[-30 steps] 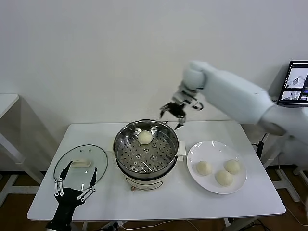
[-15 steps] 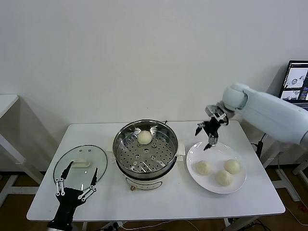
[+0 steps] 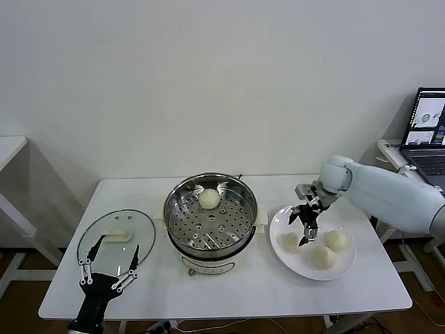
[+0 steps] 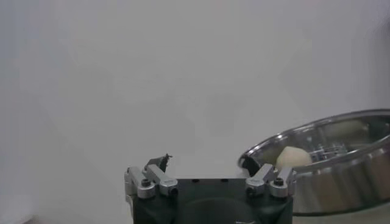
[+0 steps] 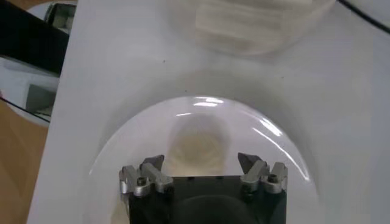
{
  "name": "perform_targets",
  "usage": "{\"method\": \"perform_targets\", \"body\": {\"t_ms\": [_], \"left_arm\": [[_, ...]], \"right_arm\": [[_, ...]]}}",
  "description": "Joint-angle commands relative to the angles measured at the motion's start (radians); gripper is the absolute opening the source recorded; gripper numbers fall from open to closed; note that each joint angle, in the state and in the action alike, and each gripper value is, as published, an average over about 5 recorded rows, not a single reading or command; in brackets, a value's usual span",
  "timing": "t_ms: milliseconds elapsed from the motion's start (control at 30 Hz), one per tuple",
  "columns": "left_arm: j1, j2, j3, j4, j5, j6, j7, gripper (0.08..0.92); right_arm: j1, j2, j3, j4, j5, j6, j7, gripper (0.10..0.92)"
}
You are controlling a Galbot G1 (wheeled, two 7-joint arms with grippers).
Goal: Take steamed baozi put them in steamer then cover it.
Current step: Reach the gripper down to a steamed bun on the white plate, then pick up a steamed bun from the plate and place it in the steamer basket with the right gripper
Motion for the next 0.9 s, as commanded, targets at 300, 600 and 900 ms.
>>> {"method": "perform_targets", "body": {"t_ms": [300,600,900], "left_arm": [[0.000,0.001,-0.006,0.008,0.001,-0.001,-0.003,0.823],[0.002,-0.001,-0.008,0.008,0.000,-0.004,-0.004,0.823],[-0.001,0.004,-0.010,0.006,-0.003,-0.005,-0.001,0.823]], "right_arm": [[-0.050,0.019,-0.011,-0.008,-0.046,-0.024,0.071,0.823],[-0.051,0.012,-0.010,0.000,-0.070,-0.022,0.078,0.713],[0.020,-0.031,0.002,0.074,-0.080,-0.006,0.075,0.671]]}}
